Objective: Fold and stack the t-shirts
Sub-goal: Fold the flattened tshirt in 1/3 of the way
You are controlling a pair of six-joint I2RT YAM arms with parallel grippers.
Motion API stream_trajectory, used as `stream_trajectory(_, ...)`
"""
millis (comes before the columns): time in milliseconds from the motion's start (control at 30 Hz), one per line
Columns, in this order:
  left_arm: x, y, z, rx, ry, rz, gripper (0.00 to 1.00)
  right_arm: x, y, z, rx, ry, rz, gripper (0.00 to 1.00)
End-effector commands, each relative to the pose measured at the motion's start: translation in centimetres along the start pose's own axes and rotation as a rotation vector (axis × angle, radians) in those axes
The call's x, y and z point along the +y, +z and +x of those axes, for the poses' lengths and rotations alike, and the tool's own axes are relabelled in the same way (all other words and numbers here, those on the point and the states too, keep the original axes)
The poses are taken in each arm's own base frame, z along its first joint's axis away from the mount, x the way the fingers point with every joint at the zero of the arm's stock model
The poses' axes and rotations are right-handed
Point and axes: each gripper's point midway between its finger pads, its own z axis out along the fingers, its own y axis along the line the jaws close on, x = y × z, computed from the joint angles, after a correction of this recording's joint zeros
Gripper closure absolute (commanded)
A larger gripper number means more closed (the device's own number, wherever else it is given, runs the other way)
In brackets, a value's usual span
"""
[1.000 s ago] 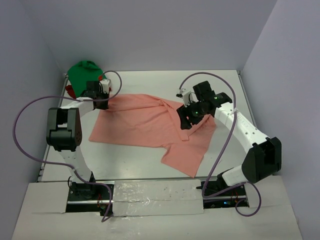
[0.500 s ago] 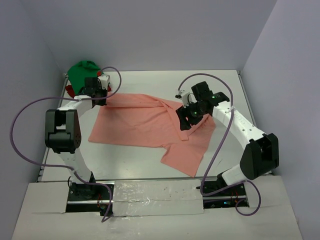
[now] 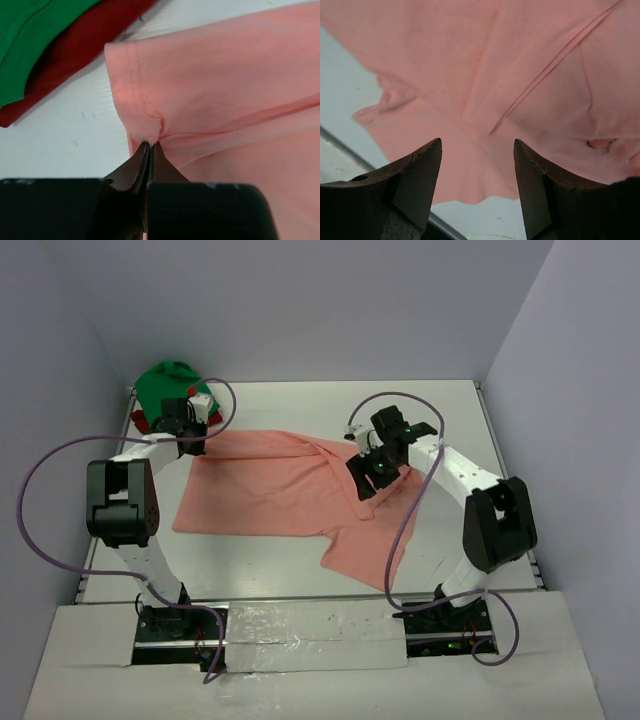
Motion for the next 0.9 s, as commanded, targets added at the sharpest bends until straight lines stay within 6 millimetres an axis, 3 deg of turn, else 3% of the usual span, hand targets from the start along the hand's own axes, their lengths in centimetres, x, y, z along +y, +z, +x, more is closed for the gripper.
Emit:
stream_trajectory(0, 0.3, -0.8, -1.9, -0.065, 0.011, -0.003, 1.00, -3.9, 2.0, -2.9, -0.062, -0.026, 0.127, 0.33)
stream_trajectory(200, 0.0, -1.2, -2.0, -0.075, 0.000, 0.011, 1.00, -6.5, 3.6, -8.6, -0.199, 0.020, 0.106, 0.33)
stream_trajectory(400, -0.1, -1.6, -1.3, -0.067, 0.002, 0.010, 1.00, -9.7, 5.0, -12.2, -0.257, 0.019, 0.181, 0.33)
stream_trajectory(667, -0.1, -1.6, -1.5, -0.063, 0.002, 0.011, 1.00, -10.7, 6.3, -12.4, -0.226, 0.069, 0.116, 0.33)
stream_trajectory(867, -0.1, -1.6, -1.9, -0.068, -0.001, 0.019, 1.00, -10.8, 7.3, -11.1, -0.168, 0.100, 0.092, 0.34)
